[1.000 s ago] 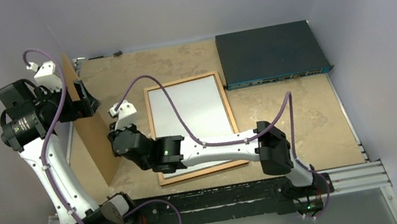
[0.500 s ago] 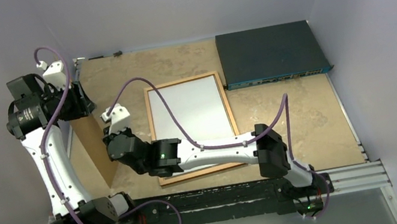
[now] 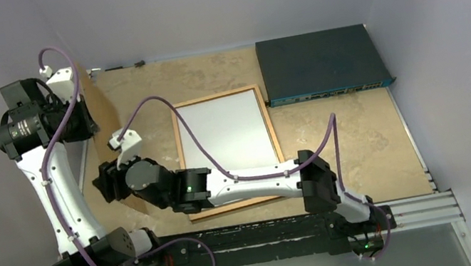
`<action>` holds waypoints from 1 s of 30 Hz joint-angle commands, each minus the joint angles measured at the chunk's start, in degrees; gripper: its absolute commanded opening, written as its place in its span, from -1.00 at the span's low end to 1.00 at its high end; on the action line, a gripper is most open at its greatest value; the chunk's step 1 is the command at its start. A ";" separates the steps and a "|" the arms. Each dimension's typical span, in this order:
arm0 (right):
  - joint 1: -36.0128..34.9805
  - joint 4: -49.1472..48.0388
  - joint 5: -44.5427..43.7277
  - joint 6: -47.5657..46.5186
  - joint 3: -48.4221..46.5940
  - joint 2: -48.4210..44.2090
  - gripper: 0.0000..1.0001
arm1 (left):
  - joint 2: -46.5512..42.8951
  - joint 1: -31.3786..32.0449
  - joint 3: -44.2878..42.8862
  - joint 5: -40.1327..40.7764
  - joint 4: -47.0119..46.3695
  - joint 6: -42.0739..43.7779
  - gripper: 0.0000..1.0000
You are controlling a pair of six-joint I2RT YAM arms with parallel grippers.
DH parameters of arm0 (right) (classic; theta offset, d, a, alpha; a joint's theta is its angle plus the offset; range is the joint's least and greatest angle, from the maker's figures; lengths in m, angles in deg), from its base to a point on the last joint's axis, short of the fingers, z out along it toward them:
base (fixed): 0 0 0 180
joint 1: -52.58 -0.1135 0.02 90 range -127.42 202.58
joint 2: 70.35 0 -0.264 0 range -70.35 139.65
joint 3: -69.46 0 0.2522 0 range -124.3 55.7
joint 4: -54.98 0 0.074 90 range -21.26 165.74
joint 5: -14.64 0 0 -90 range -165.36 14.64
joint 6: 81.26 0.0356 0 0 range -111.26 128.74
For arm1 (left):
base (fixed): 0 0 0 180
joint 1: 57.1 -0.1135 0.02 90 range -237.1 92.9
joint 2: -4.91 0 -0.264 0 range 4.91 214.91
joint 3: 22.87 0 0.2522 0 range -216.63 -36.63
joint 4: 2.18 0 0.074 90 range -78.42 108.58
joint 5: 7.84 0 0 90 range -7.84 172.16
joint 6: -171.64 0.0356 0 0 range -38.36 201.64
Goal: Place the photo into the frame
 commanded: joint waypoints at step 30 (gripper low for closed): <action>16.55 -2.59 24.10 12.49 39.29 -22.27 0.97 | -7.69 0.48 15.13 0.03 -11.04 18.39 -0.94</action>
